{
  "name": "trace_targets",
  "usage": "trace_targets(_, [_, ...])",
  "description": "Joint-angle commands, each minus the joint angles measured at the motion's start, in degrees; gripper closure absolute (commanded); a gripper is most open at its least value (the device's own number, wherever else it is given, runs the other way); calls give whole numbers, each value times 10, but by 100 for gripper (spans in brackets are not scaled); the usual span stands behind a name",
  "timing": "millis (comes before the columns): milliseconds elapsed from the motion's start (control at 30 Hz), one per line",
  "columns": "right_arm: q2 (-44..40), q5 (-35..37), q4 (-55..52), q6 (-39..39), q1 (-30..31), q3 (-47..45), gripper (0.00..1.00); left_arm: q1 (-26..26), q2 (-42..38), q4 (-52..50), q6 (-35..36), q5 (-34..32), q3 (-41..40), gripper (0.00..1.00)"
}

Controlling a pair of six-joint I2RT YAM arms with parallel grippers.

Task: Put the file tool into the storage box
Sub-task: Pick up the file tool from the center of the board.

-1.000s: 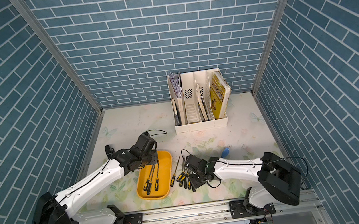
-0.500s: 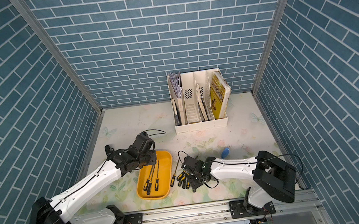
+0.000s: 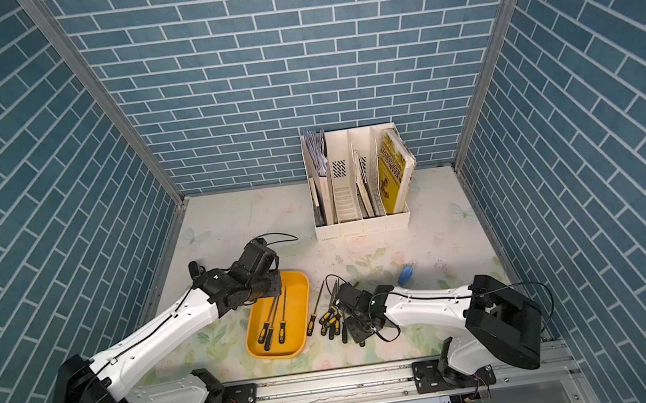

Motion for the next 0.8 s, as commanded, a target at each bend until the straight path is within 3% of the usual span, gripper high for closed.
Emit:
trace_targets(0, [-1,6,-28,20,4,-26,76,0,-8,-15,1,-5,4,68])
trace_targets(333, [-82,66,-107,12,-16,-12,89,0,-18,-5,-6,28,23,68])
trace_targets(567, [-181,85,-210,-8,-81,-2,89,0,-24,23,-19,75,39,65])
trace_targets(767, [-173,108,-236,-32,-117,28,89,0,-13,41,-23,91,41,65])
